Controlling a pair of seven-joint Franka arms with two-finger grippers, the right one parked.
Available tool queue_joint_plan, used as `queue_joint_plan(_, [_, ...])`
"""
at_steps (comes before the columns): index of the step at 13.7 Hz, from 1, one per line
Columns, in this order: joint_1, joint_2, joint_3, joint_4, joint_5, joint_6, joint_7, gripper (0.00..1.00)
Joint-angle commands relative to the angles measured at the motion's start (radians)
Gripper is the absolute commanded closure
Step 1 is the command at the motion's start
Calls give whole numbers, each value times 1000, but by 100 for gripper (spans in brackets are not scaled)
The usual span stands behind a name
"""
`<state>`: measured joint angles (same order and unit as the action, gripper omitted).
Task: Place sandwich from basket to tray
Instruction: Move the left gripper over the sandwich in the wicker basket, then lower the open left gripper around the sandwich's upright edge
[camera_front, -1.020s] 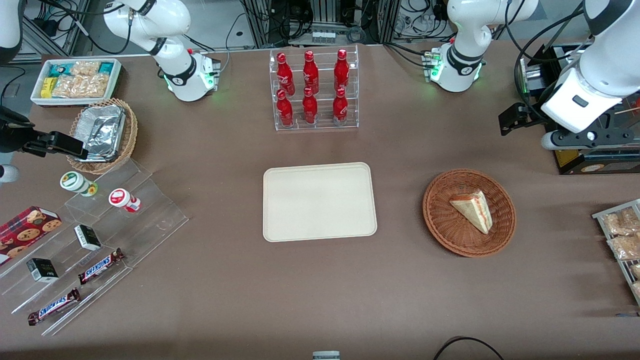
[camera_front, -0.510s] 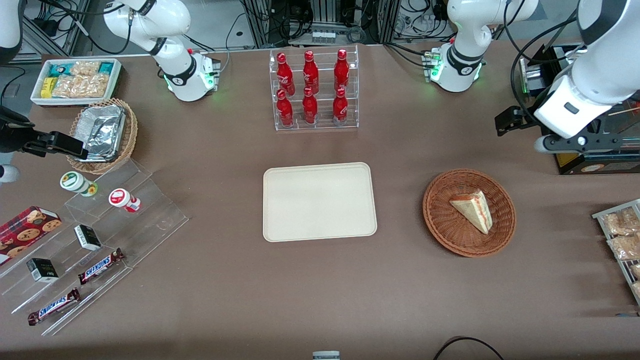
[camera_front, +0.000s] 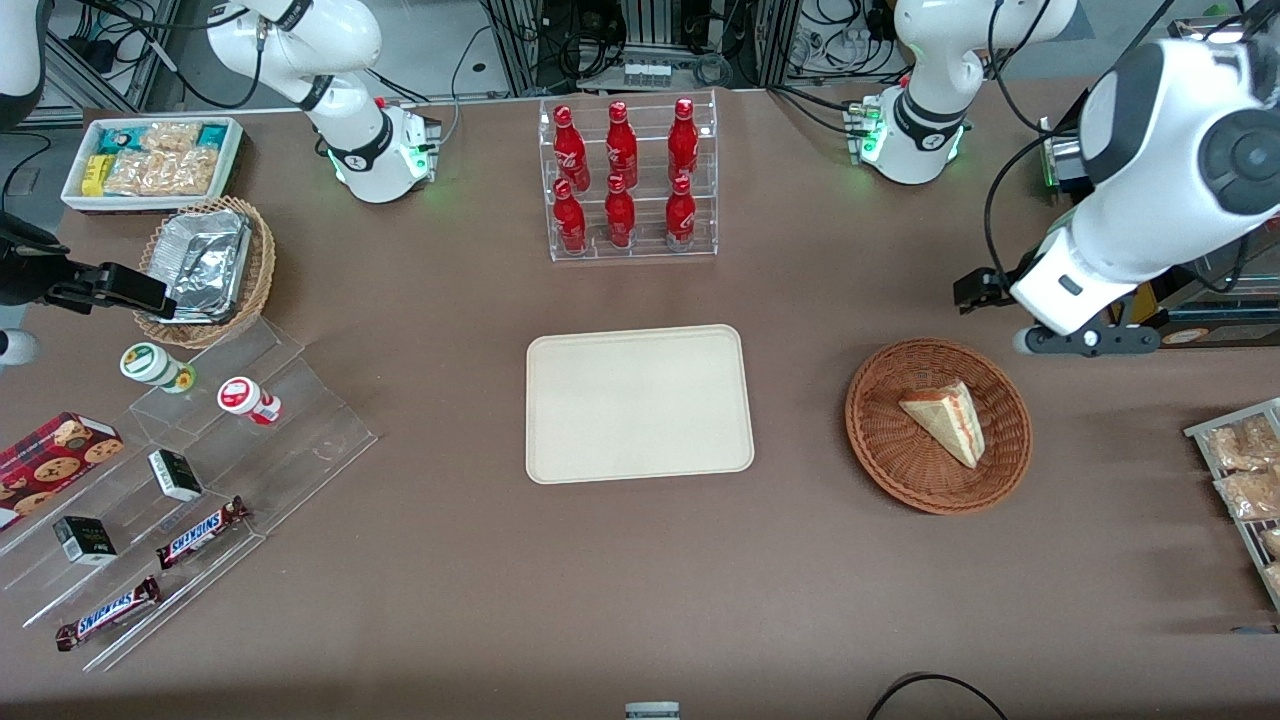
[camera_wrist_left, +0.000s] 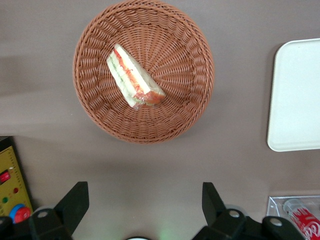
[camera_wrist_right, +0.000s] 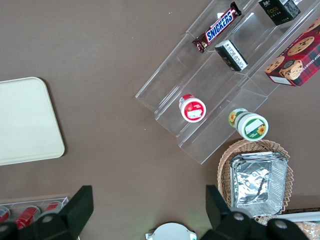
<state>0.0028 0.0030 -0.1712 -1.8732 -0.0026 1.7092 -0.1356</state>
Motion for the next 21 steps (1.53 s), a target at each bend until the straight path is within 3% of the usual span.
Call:
queue_joint_plan(1, [14,12,1,-73,-13,99,19,0])
queue_joint_plan(7, [36,28,1,-248,-10,354,19,0])
queue_joint_plan(14, [63,43,1,-271,-10,409,-16,0])
queue_joint_plan(18, [63,45,1,-308,-10,486,-177,0])
queue_joint_plan(21, [63,70,1,-320,-10,550,-396,0])
